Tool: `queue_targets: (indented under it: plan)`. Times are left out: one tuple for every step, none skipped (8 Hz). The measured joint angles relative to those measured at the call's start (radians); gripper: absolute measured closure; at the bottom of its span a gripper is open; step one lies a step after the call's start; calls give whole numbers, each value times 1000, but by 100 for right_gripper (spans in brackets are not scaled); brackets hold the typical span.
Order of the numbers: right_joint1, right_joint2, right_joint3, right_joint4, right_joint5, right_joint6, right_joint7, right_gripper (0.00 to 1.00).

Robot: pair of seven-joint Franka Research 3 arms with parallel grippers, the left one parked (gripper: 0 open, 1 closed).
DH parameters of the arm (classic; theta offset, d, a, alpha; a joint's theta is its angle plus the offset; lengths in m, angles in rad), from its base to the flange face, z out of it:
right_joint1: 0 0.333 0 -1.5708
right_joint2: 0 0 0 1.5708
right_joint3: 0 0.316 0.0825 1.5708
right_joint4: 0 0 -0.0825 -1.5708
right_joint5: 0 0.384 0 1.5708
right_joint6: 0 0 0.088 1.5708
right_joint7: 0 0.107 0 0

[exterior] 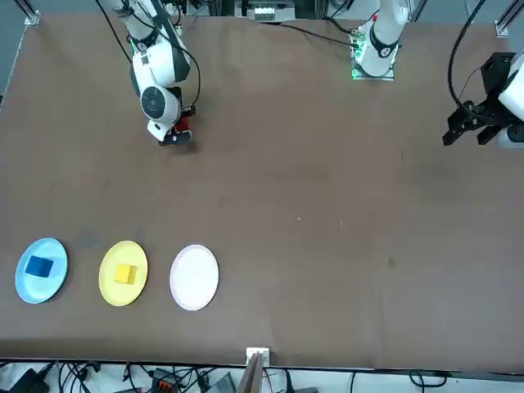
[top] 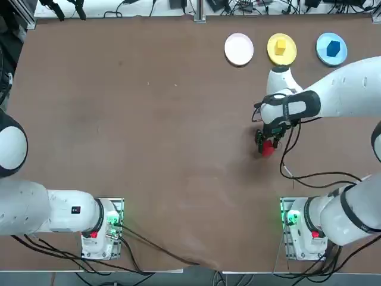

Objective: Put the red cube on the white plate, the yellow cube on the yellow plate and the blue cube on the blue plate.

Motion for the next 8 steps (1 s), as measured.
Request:
queue_targets:
  plan:
    - [0,21,-1,-1,0,23,0,4]
    - [0,40,-2,-1,0,35,3,10]
    - [0,49,-3,-1,0,36,18,13]
    - [-1,45,-4,3,2,27,32,30]
    - [-2,34,-9,16,2,6,37,30]
    - [-7,16,-18,42,3,-35,41,30]
    - [-23,-6,-28,92,3,-102,42,30]
    - [-50,-22,-35,172,3,-179,42,30]
